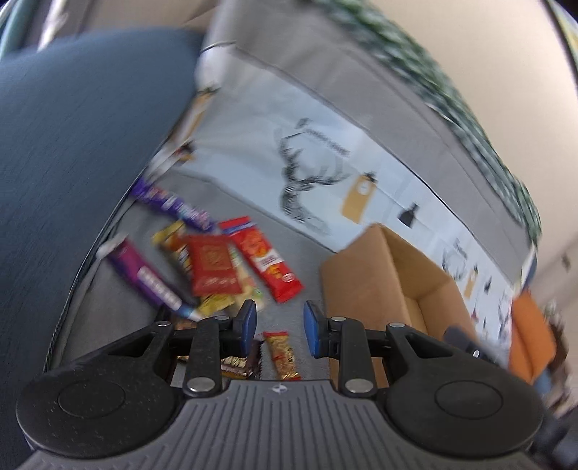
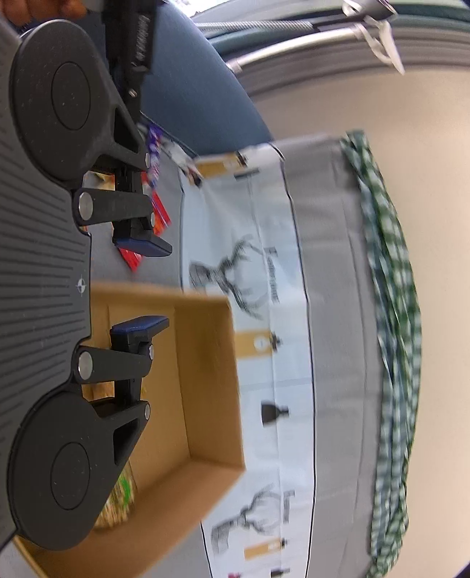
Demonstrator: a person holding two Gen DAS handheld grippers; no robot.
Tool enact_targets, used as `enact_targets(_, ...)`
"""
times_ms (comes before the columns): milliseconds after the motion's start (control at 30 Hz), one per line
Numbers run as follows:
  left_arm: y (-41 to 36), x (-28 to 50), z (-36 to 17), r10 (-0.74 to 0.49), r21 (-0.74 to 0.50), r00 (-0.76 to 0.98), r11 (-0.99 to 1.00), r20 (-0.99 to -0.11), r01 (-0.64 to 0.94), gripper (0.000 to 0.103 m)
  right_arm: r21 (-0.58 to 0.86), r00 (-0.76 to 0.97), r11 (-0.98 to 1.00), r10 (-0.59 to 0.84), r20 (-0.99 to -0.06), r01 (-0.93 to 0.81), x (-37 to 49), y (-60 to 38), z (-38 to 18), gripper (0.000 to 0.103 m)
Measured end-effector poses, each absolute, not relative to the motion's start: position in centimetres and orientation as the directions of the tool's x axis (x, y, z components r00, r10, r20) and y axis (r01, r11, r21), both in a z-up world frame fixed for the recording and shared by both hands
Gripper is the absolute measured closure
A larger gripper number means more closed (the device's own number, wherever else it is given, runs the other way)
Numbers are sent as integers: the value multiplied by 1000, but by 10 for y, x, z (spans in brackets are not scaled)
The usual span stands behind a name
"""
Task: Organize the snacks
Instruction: 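Grasp the dark cracker pack with the left gripper while the right gripper grasps a small red-gold packet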
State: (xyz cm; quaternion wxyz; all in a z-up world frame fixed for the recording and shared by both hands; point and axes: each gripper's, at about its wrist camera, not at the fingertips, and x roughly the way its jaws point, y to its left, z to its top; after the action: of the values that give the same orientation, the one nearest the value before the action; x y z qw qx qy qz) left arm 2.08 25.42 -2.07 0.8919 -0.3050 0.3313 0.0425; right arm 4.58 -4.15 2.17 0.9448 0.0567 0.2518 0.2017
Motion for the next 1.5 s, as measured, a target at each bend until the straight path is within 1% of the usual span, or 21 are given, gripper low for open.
enact_targets(133,282,17,-37,-138,-599,751,702,-646,-386,72,207,747,887,460,-480,-413,41,-12,13,65)
enact_targets(200,290,17,-44,-146,-619,737,662,-660,-423,72,184,729,876,474,-493,-445,37,4,6,65)
enact_targets(267,294,18,-49,-151,-621,722,644,-675,-447,72,168,707,864,488,-512,-475,36,19,-4,65)
enact_targets(367,295,22,-55,-154,-608,696,639,-702,-471,70,97,689,855,473,-549,-509,34,44,-23,65)
enact_targets(467,294,26,-62,-168,-605,674,628,-720,-490,68,79,664,847,466,-585,-525,37,58,-39,65)
enact_targets(500,293,28,-65,-175,-607,667,622,-724,-495,66,92,652,848,467,-598,-522,39,62,-43,65)
enact_targets(533,293,30,-68,-183,-609,660,615,-729,-502,62,108,644,843,478,-597,-526,42,63,-45,65)
enact_targets(600,292,34,-74,-198,-614,648,597,-736,-516,57,71,650,842,464,-603,-535,44,70,-53,65)
enact_targets(667,291,37,-80,-211,-619,637,583,-741,-527,51,81,638,844,460,-617,-530,49,72,-61,63)
enact_targets(733,290,41,-86,-218,-617,623,568,-751,-544,40,68,633,852,437,-640,-520,56,76,-70,63)
enact_targets(767,290,42,-88,-220,-615,617,561,-756,-554,38,70,626,858,425,-654,-509,59,76,-75,62)
enact_targets(800,289,43,-91,-220,-612,609,554,-762,-564,30,83,618,862,423,-663,-500,63,77,-78,61)
enact_targets(833,289,45,-94,-219,-607,601,548,-768,-576,26,90,613,862,424,-667,-498,66,77,-81,57)
enact_targets(867,288,46,-97,-217,-600,592,542,-776,-589,26,84,613,863,419,-670,-498,68,77,-85,55)
enact_targets(1067,287,57,-109,-206,-587,572,503,-794,-634,23,67,570,878,364,-737,-474,83,84,-110,55)
enact_targets(1133,284,62,-110,-199,-587,578,511,-791,-628,19,75,565,881,363,-741,-467,87,84,-113,54)
enact_targets(1300,275,79,-109,-152,-550,579,568,-801,-612,19,82,564,879,370,-738,-469,92,89,-113,54)
enact_targets(1400,266,90,-107,-109,-494,565,636,-818,-592,19,87,558,873,381,-737,-480,92,89,-112,59)
enact_targets(1467,258,96,-104,-77,-444,552,690,-831,-572,21,97,550,865,396,-735,-493,91,88,-111,70)
enact_targets(1500,253,99,-103,-55,-409,541,719,-839,-561,28,98,548,860,403,-733,-501,91,88,-110,72)
